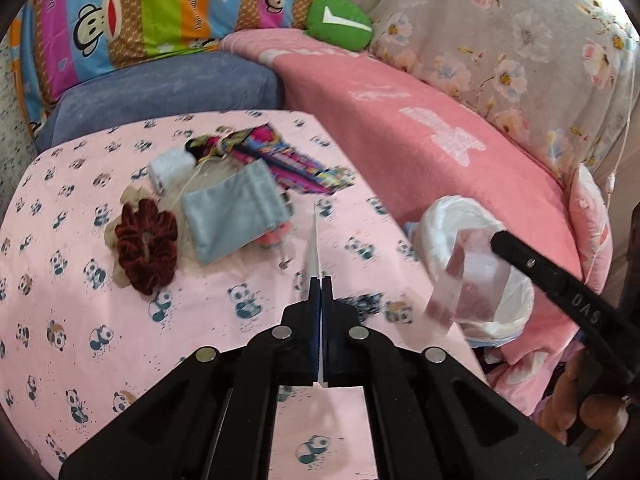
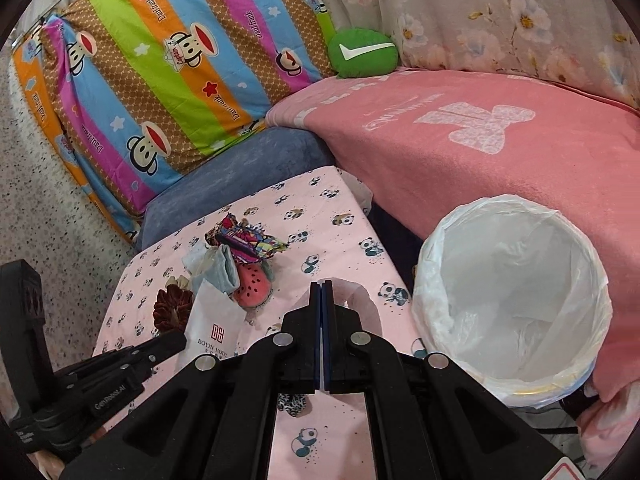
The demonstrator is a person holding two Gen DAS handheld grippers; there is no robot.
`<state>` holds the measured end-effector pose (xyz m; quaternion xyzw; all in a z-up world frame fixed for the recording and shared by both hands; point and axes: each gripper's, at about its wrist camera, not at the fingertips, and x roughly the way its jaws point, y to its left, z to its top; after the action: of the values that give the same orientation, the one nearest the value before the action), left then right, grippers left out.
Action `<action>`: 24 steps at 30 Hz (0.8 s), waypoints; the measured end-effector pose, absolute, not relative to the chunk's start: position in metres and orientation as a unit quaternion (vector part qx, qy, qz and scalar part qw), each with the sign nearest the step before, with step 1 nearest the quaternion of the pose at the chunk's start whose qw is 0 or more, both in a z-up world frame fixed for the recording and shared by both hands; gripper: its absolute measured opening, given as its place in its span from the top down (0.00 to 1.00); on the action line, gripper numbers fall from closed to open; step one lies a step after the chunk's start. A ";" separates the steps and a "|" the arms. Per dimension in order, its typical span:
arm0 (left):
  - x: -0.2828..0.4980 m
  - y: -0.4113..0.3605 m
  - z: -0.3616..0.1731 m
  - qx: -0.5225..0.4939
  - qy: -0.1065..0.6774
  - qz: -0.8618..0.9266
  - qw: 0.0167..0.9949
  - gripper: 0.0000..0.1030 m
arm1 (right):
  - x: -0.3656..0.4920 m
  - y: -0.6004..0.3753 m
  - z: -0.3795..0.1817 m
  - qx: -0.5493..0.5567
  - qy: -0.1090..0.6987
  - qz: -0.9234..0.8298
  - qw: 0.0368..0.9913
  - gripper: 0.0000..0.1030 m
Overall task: Collect trash
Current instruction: 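Carry both items over the white bin and open both grippers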
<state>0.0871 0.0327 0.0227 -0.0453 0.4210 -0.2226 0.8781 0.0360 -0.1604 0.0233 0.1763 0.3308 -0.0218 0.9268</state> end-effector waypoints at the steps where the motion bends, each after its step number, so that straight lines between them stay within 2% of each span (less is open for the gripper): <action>1: 0.087 0.030 0.028 -0.047 0.418 -0.227 0.878 1.00 | 0.033 -0.165 0.025 0.179 0.328 -0.026 0.927 0.99; 12: 0.084 -0.036 0.065 -0.022 0.392 -0.284 0.875 1.00 | 0.010 -0.219 0.031 0.194 0.307 -0.079 0.928 0.99; 24: 0.097 -0.147 0.061 -0.001 0.404 -0.365 0.839 1.00 | 0.006 -0.276 0.029 0.205 0.304 -0.123 0.922 0.99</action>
<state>0.0972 -0.1472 0.0607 -0.0015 0.4037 -0.3649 0.8390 0.0060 -0.2757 0.0288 0.2047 0.3039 -0.1228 0.9223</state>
